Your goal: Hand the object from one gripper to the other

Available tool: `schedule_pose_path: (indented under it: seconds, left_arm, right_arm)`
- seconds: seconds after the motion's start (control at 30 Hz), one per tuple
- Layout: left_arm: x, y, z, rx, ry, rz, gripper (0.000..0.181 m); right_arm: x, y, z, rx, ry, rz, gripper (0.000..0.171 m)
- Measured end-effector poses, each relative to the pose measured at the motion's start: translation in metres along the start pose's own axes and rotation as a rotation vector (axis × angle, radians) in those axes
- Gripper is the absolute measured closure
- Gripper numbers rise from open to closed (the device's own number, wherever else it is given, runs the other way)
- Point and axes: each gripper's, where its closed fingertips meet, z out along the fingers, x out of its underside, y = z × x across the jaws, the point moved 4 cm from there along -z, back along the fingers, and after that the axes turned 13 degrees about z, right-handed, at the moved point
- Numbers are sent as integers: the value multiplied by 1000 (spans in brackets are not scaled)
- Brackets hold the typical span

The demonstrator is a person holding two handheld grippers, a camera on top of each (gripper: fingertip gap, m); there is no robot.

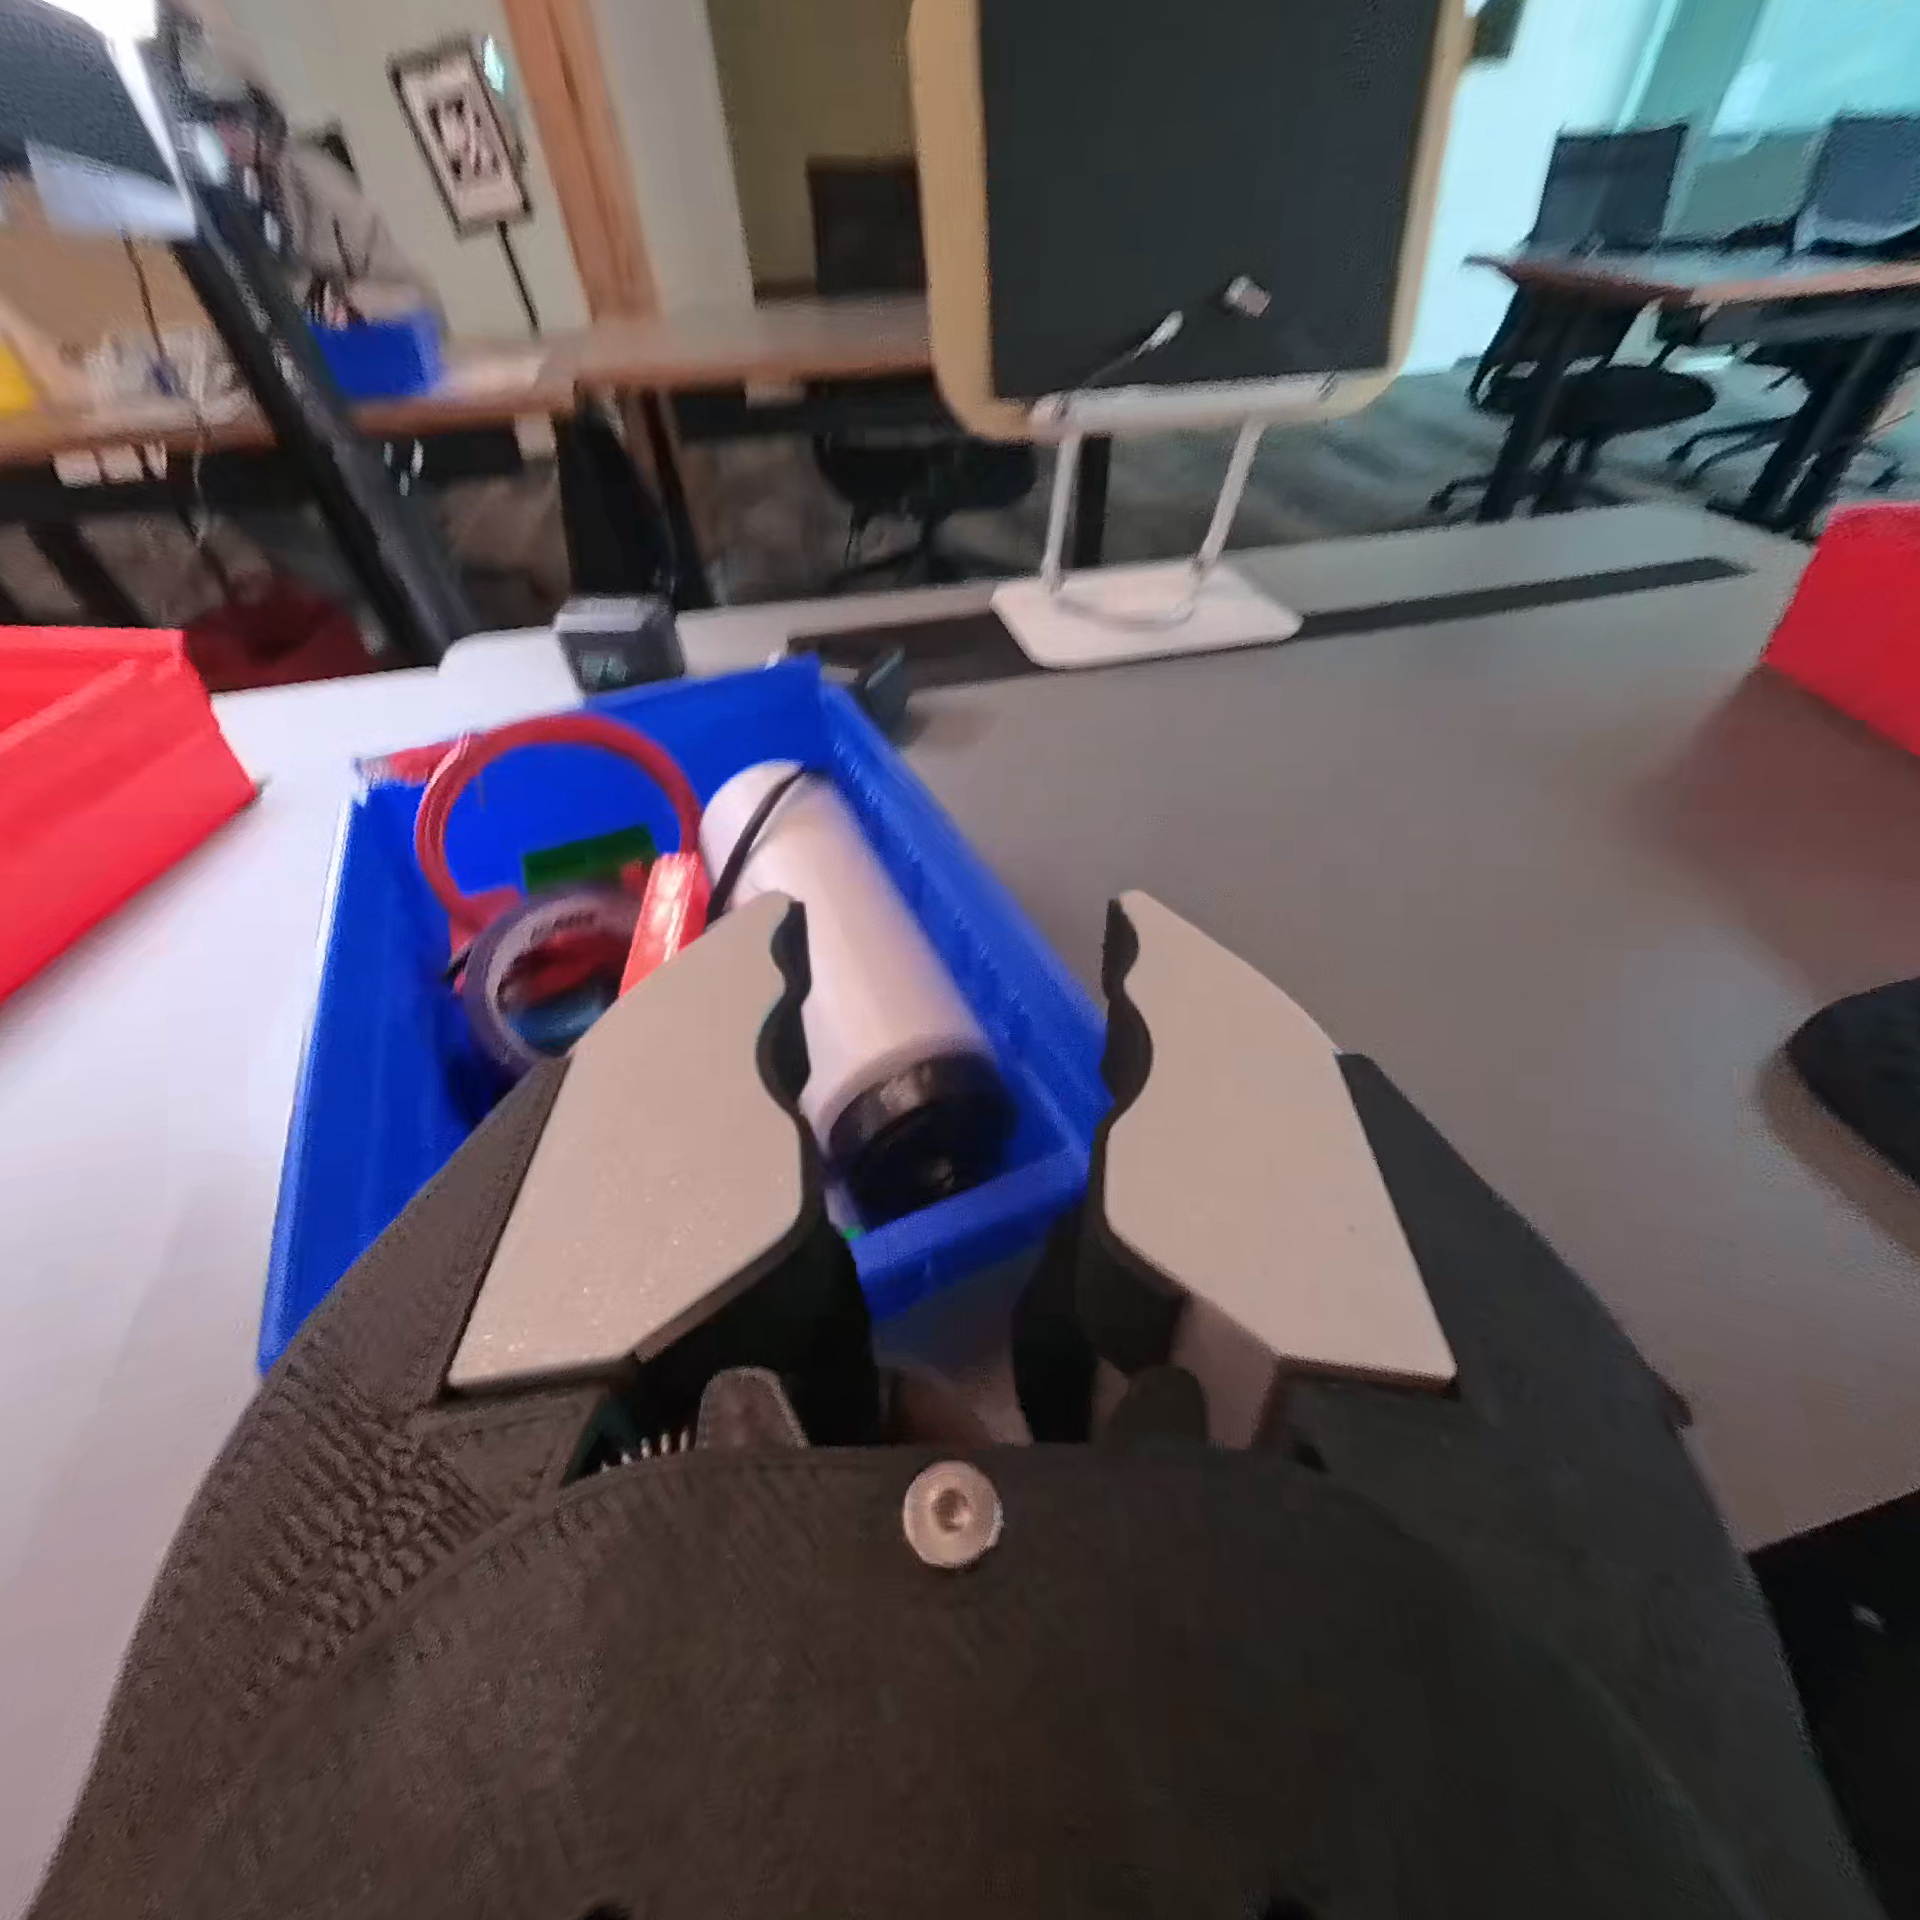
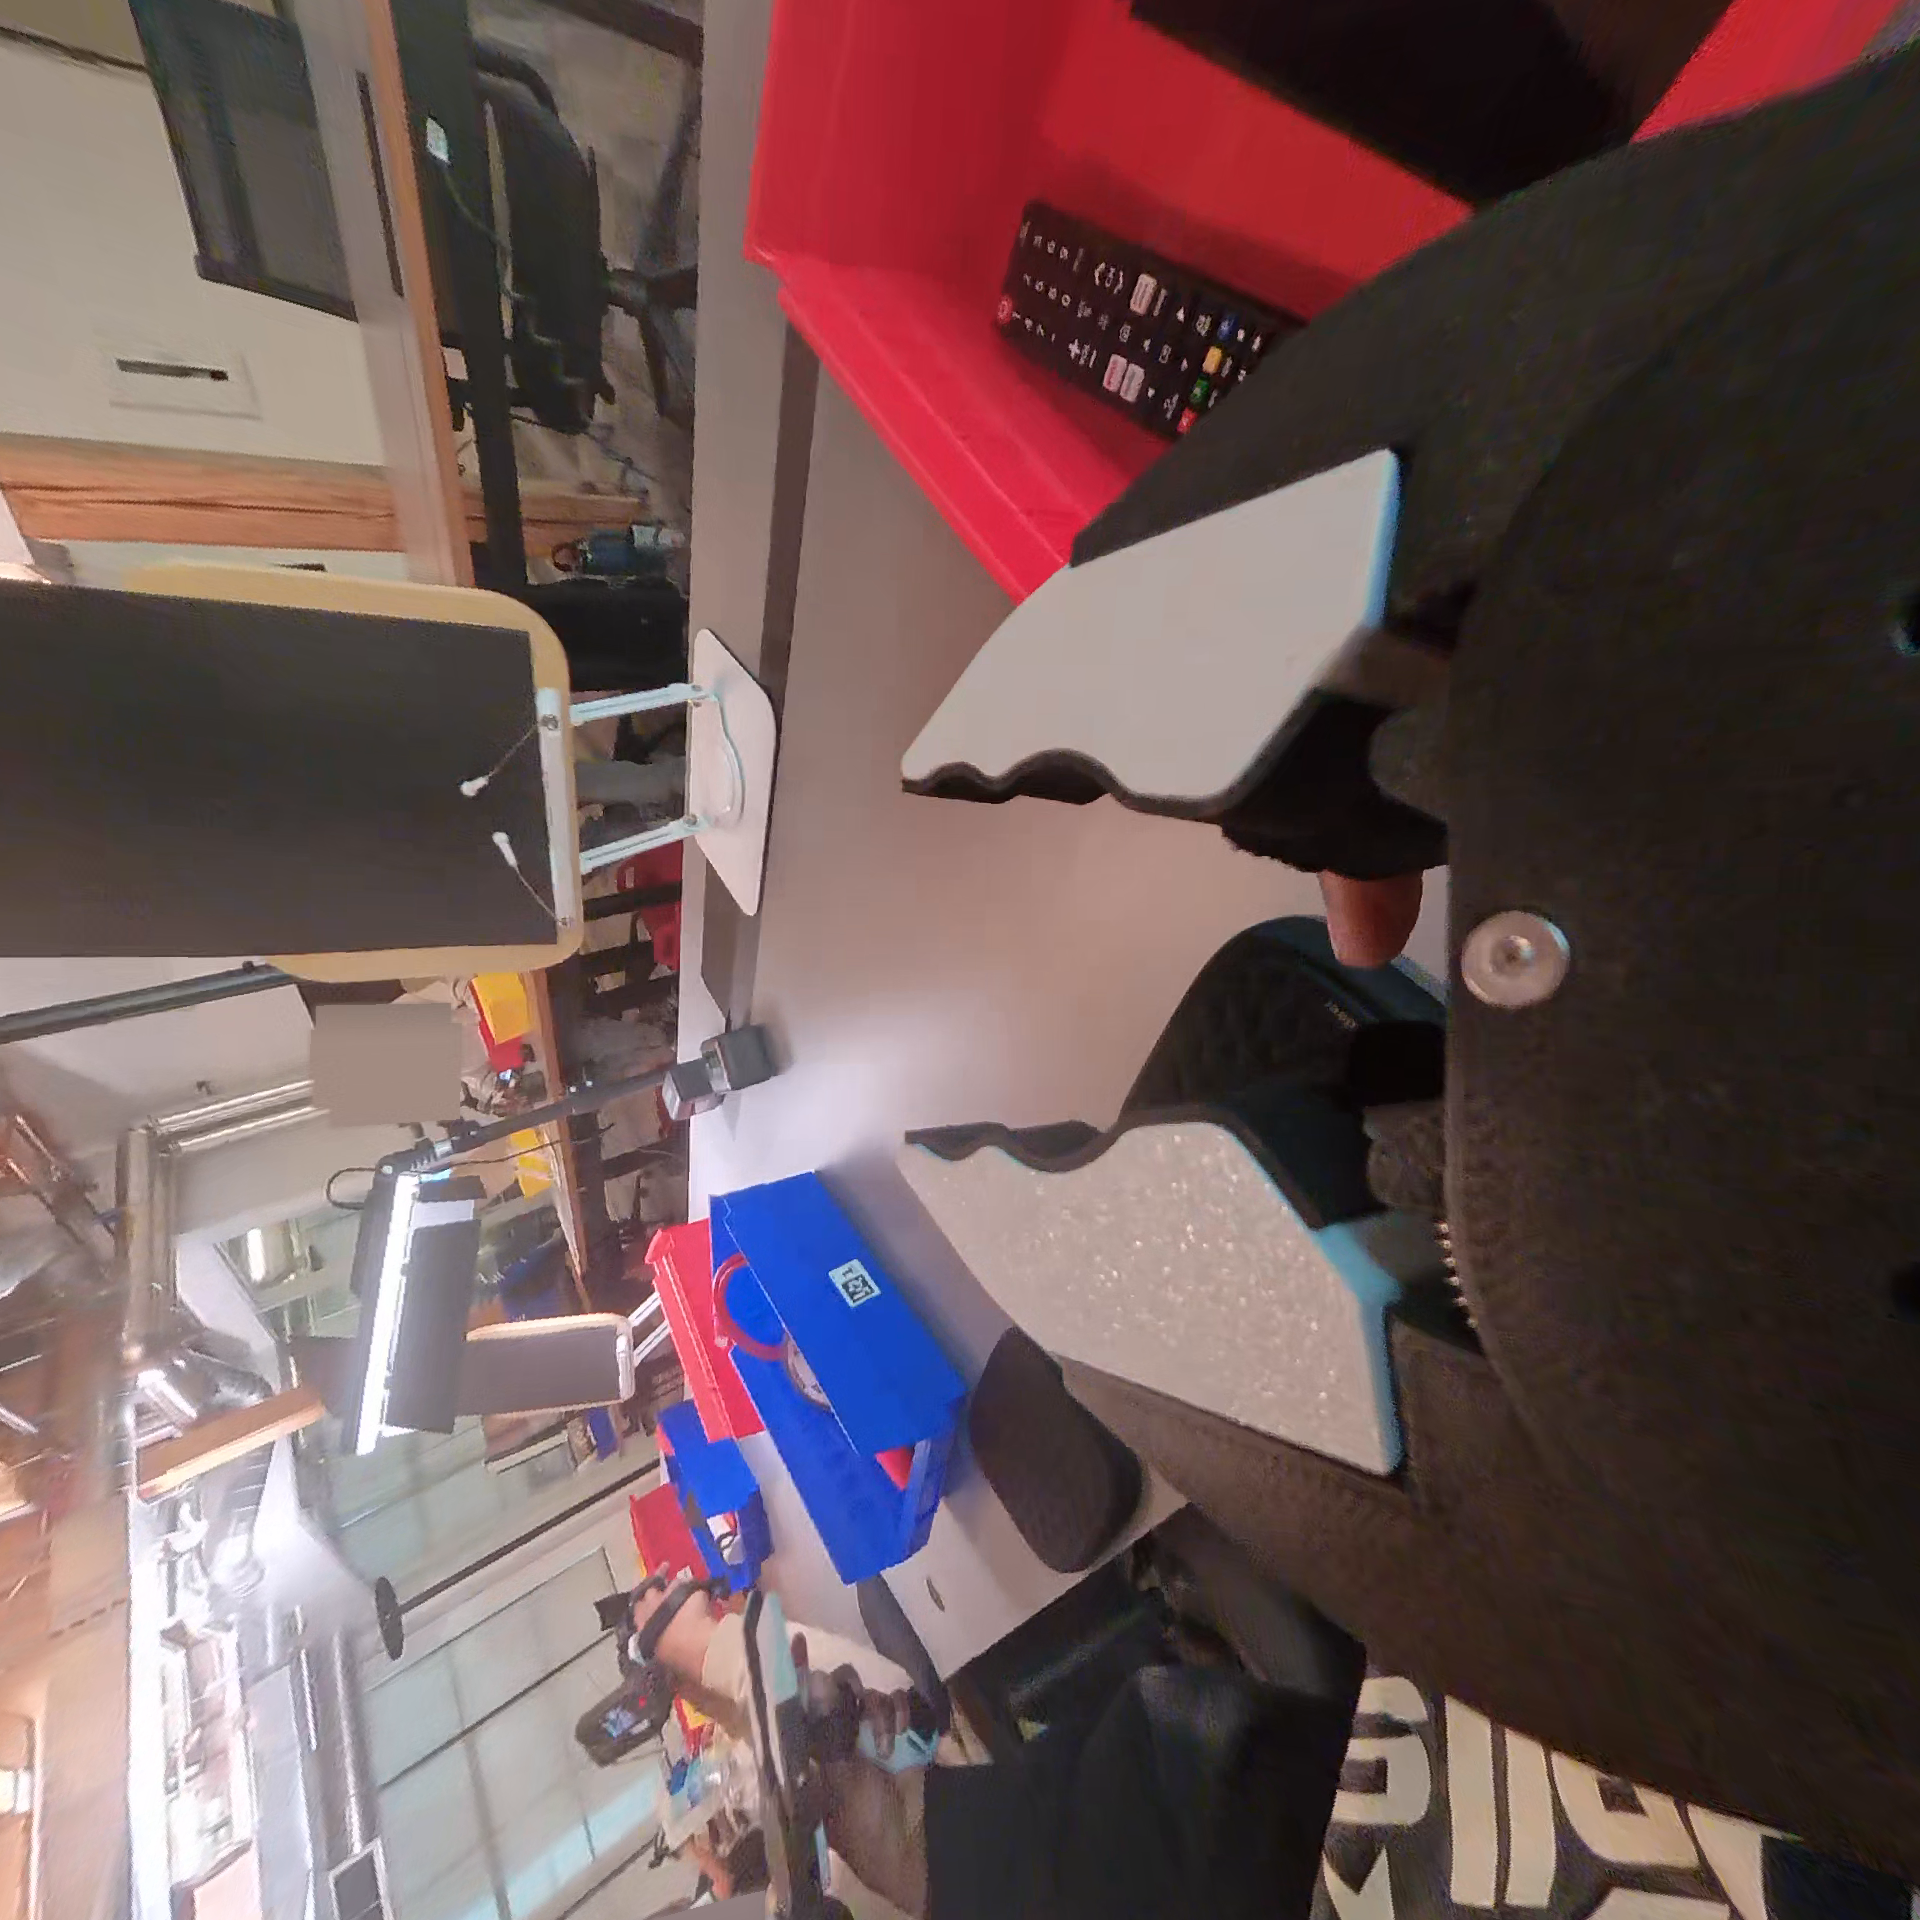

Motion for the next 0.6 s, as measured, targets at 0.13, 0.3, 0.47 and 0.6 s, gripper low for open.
schedule_pose_path:
  seconds: [0.13,0.3,0.47,0.6]
  left_arm:
    - [39,33,14,-115,210,7,123]
    - [72,63,50,-30,488,19,125]
    - [108,78,75,55,799,16,128]
    - [137,79,79,109,973,7,134]
  right_arm:
    - [-5,10,-9,31,-50,-73,113]
    - [-10,21,-17,10,-80,-101,115]
    - [-10,25,-18,13,-83,-119,117]
    - [-9,27,-15,5,-75,-126,118]
